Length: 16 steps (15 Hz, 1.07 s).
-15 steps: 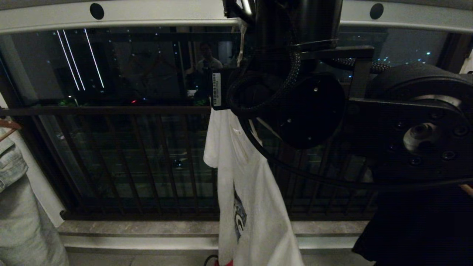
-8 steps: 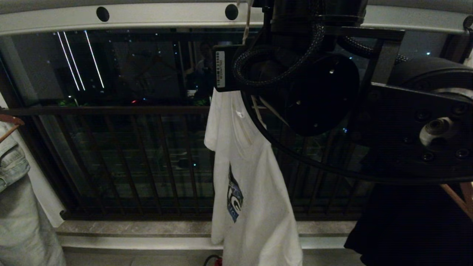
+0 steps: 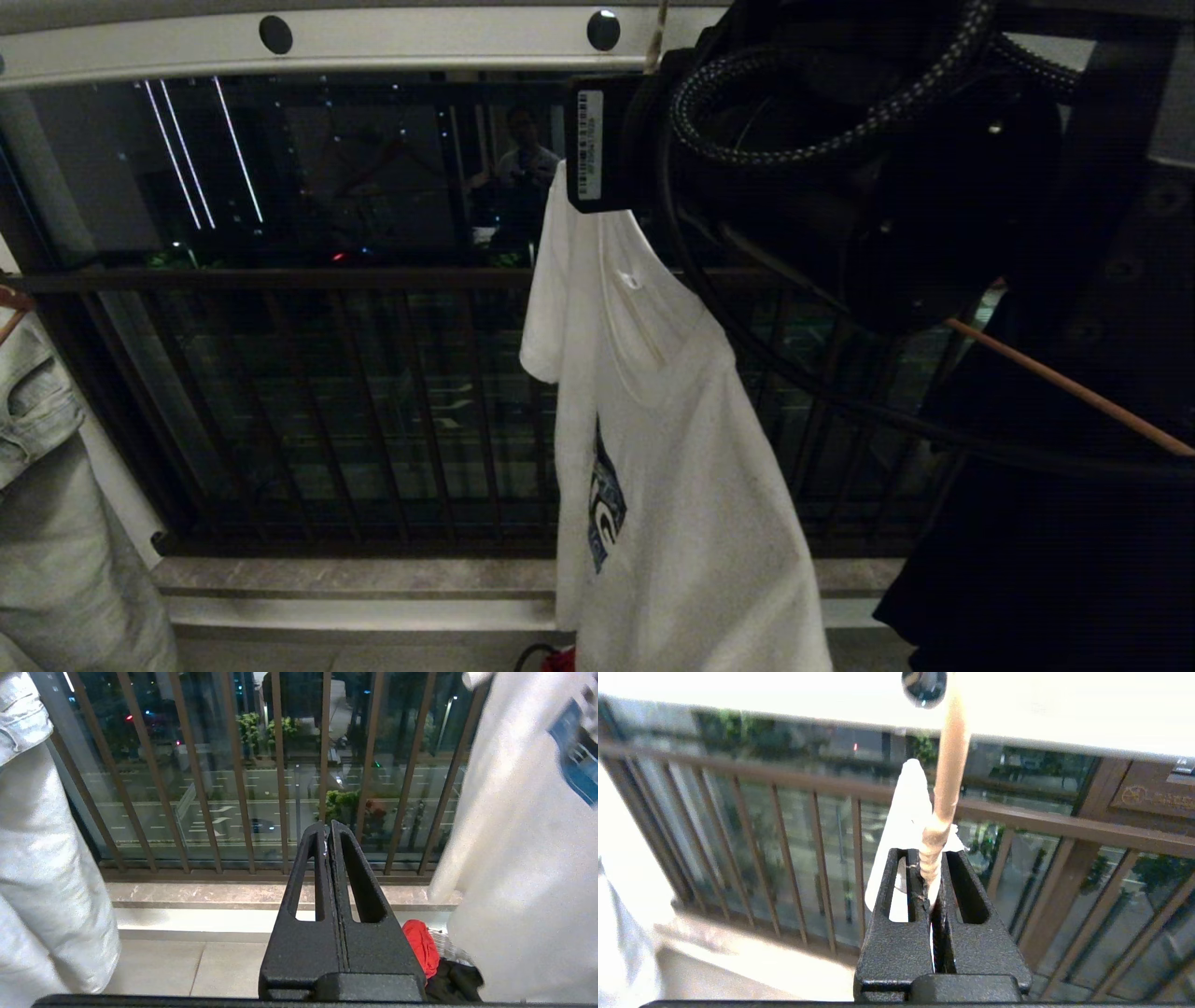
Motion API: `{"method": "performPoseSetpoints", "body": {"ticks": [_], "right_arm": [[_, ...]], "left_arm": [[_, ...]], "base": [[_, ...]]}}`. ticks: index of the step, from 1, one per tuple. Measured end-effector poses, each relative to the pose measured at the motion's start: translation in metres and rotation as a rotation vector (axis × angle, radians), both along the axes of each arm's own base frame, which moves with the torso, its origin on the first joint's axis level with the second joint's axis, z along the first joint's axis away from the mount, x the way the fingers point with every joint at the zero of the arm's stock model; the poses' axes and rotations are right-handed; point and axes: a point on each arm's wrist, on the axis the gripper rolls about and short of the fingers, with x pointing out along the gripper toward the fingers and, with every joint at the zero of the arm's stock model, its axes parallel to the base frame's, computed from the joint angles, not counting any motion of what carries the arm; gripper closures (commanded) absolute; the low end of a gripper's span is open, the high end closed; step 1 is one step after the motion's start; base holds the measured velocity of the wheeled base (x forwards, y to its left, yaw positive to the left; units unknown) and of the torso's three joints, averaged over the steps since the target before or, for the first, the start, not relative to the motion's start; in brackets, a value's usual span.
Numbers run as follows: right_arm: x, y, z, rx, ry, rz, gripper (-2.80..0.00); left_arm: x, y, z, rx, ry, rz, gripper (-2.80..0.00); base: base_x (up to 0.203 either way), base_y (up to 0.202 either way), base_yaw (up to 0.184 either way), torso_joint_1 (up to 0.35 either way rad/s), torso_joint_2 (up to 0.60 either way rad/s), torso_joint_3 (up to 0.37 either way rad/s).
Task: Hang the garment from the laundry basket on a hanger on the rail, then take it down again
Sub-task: Take the clothes off the clothes rack
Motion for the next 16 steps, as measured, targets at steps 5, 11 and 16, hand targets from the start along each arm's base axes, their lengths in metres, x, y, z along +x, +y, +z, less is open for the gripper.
{"method": "performPoseSetpoints", "body": {"ticks": [5,11,16], "right_arm": [[-0.016,-0.025,-0.026,-0.110,0.067,0.119,0.00],[-0.004,-0.090,-0.070,-0.197,0.190,0.329,0.00],[0.000,-0.122,-0.102,-0.198,0.283,0.559,0.00]], "left_arm": [[0.000,0.000,0.000,0.000,0.000,0.000,0.00],[0.000,0.000,0.000,0.000,0.000,0.000,0.00],[0.000,0.000,0.000,0.000,0.000,0.000,0.00]], "base": [[0.000,0.000,0.000,0.000,0.00,0.000],[0.000,0.000,0.000,0.000,0.00,0.000],[0.000,0.000,0.000,0.000,0.00,0.000]]}}
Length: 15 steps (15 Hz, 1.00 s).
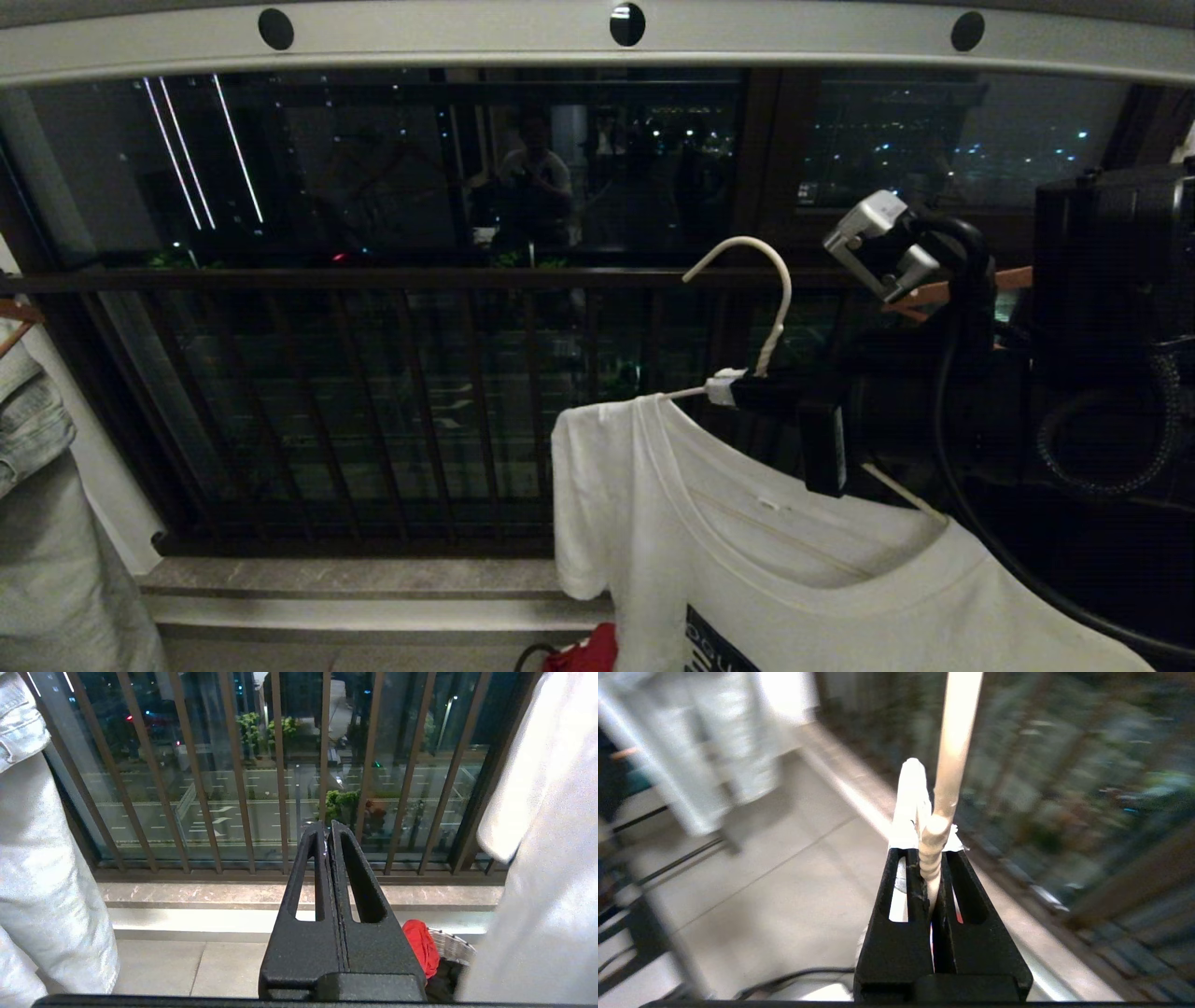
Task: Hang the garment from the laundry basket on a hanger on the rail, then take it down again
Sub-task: Take the clothes off the clothes rack
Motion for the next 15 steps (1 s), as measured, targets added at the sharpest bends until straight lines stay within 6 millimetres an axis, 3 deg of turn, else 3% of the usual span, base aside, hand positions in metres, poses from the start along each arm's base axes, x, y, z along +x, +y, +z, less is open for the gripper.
{"method": "performPoseSetpoints", "body": {"ticks": [8,15], "right_arm": [[0.055,0.014,-0.029,0.055,-0.069,0.053,0.00],[0.081,0.026,-0.056,0.047,-0.048,0.040,0.00]], "left_arm": [[0.000,0.000,0.000,0.000,0.000,0.000,0.00],[0.000,0.000,0.000,0.000,0.000,0.000,0.00]], "base": [[0.000,0.000,0.000,0.000,0.00,0.000],[0.000,0.000,0.000,0.000,0.00,0.000]]}}
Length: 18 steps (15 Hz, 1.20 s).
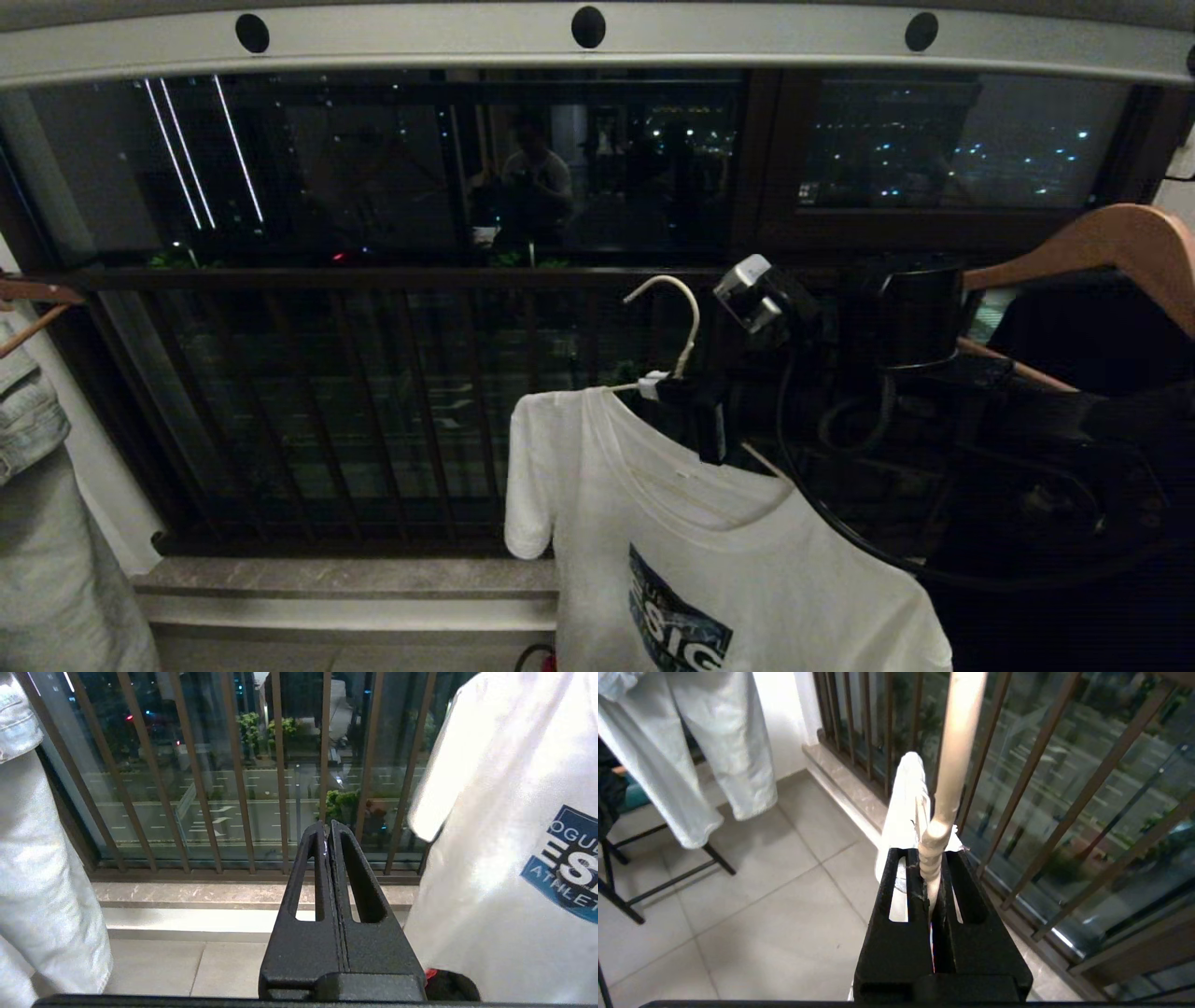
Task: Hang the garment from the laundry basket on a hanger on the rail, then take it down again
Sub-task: Take the clothes off the clothes rack
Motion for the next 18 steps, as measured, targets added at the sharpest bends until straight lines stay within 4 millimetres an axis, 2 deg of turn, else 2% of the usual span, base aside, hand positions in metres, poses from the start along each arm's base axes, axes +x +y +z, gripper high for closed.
{"method": "performPoseSetpoints", "body": {"ticks": [10,14,16,18], "right_arm": [[0.011,-0.001,-0.006,-0.006,0.013,-0.024,0.00],[0.014,0.001,-0.010,-0.010,0.018,-0.027,0.00],[0.016,0.002,-0.010,-0.005,0.007,-0.034,0.00],[0.018,0.003,-0.009,0.006,-0.015,-0.055,0.00]], "left_arm": [[-0.001,0.000,0.002,0.008,-0.006,0.002,0.00],[-0.004,-0.001,0.043,0.053,-0.057,-0.053,0.00],[0.004,-0.002,0.064,0.118,-0.018,-0.108,0.00],[0.023,-0.005,0.088,0.155,0.046,-0.217,0.00]], "base": [[0.000,0.000,0.000,0.000,0.00,0.000],[0.000,0.000,0.000,0.000,0.00,0.000],[0.000,0.000,0.000,0.000,0.00,0.000],[0.000,0.000,0.000,0.000,0.00,0.000]]}}
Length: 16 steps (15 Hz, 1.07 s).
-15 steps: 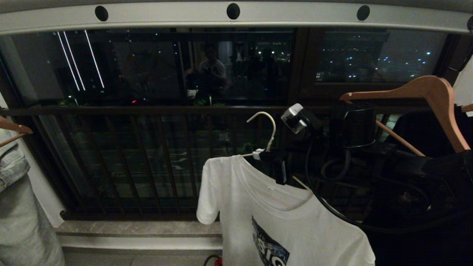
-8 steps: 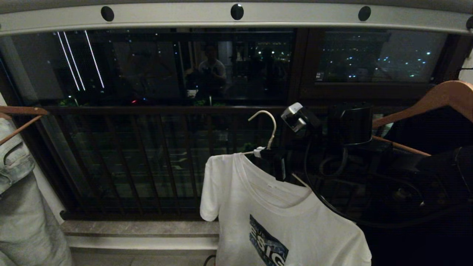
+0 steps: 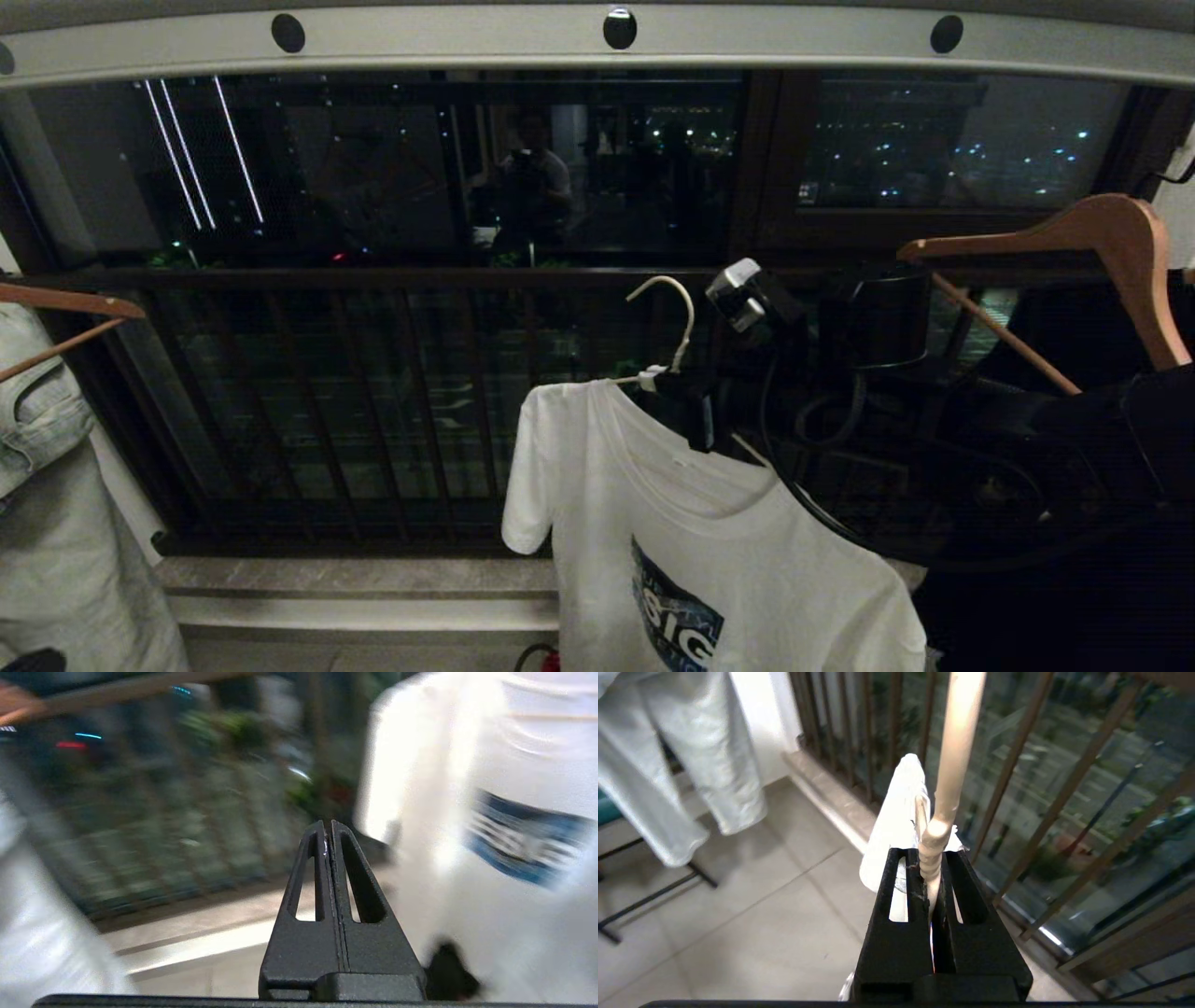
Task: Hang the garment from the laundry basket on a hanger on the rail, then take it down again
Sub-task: Take the clothes off the clothes rack
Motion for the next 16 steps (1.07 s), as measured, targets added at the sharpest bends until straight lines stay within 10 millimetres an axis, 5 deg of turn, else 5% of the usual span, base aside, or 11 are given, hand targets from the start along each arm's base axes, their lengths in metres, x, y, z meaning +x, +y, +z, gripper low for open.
{"method": "performPoseSetpoints", "body": {"ticks": [5,11,14,15,16], "right_arm": [[0.006,0.003,0.000,0.040,0.000,-0.023,0.00],[0.020,0.001,0.003,0.075,0.007,-0.083,0.00],[0.023,-0.002,0.003,0.076,0.006,-0.096,0.00],[0.024,-0.002,0.003,0.075,0.007,-0.096,0.00],[0.024,-0.002,0.003,0.075,0.008,-0.095,0.00]], "left_arm": [[0.083,-0.015,0.039,-0.017,0.252,-0.339,0.00],[0.207,-0.088,0.027,-0.079,0.415,-0.609,0.00],[0.243,-0.123,0.011,-0.108,0.479,-0.664,0.00],[0.252,-0.130,0.007,-0.120,0.503,-0.665,-2.80],[0.258,-0.137,0.003,-0.141,0.527,-0.661,-2.80]], "base": [[0.000,0.000,0.000,0.000,0.00,0.000],[0.000,0.000,0.000,0.000,0.00,0.000],[0.000,0.000,0.000,0.000,0.00,0.000],[0.000,0.000,0.000,0.000,0.00,0.000],[0.000,0.000,0.000,0.000,0.00,0.000]]}}
